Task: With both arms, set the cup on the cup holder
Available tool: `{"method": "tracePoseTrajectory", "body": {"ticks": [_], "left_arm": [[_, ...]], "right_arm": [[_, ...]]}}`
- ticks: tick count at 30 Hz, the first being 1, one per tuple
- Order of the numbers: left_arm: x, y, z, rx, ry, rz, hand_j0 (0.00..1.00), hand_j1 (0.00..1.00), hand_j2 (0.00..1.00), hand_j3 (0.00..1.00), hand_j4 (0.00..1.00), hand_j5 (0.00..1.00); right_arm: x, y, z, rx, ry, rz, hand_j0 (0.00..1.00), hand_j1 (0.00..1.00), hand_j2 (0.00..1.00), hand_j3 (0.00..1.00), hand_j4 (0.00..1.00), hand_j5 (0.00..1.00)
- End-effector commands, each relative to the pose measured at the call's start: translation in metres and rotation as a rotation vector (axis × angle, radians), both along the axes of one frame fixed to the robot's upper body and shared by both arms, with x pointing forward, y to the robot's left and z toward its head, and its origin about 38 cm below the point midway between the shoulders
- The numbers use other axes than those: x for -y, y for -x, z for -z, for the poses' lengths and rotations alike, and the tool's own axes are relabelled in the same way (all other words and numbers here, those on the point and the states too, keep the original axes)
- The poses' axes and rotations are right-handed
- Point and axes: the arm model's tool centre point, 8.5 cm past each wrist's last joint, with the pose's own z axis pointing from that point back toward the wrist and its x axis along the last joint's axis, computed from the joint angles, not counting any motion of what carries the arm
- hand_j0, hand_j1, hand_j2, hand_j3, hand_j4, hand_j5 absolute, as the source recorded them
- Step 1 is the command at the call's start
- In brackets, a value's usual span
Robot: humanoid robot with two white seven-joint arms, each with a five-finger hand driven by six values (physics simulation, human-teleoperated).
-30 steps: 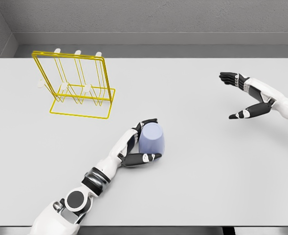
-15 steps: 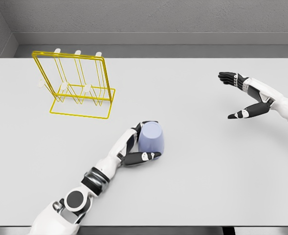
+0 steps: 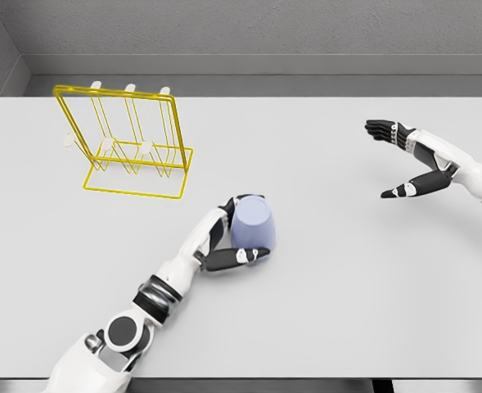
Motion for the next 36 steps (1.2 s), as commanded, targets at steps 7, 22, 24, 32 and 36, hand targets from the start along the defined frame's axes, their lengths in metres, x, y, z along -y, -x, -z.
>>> {"method": "tracePoseTrajectory", "body": {"ticks": [7, 22, 24, 32, 36], "left_arm": [[-0.010, -0.005, -0.027, 0.067, 0.031, -0.023, 0.72, 0.72, 0.72, 0.72, 0.72, 0.72], [-0.029, -0.016, -0.064, 0.160, 0.082, -0.085, 0.72, 0.72, 0.72, 0.72, 0.72, 0.72], [-0.030, -0.018, -0.066, 0.169, 0.085, -0.089, 0.72, 0.72, 0.72, 0.72, 0.72, 0.72], [-0.036, -0.014, -0.081, 0.290, 0.155, -0.092, 0.72, 0.72, 0.72, 0.72, 0.72, 0.72], [-0.037, -0.013, -0.085, 0.329, 0.178, -0.091, 0.72, 0.72, 0.72, 0.72, 0.72, 0.72]], "right_arm": [[0.001, 0.000, 0.000, -0.002, -0.006, 0.003, 1.00, 1.00, 1.00, 1.00, 1.00, 1.00], [0.001, -0.001, -0.003, 0.003, -0.007, 0.004, 1.00, 1.00, 1.00, 1.00, 1.00, 1.00], [0.001, 0.000, -0.002, 0.002, -0.007, 0.003, 1.00, 1.00, 1.00, 1.00, 1.00, 1.00], [0.001, -0.001, -0.003, 0.003, -0.006, 0.005, 1.00, 1.00, 1.00, 1.00, 1.00, 1.00], [0.001, -0.001, -0.003, 0.003, -0.006, 0.005, 1.00, 1.00, 1.00, 1.00, 1.00, 1.00]]}}
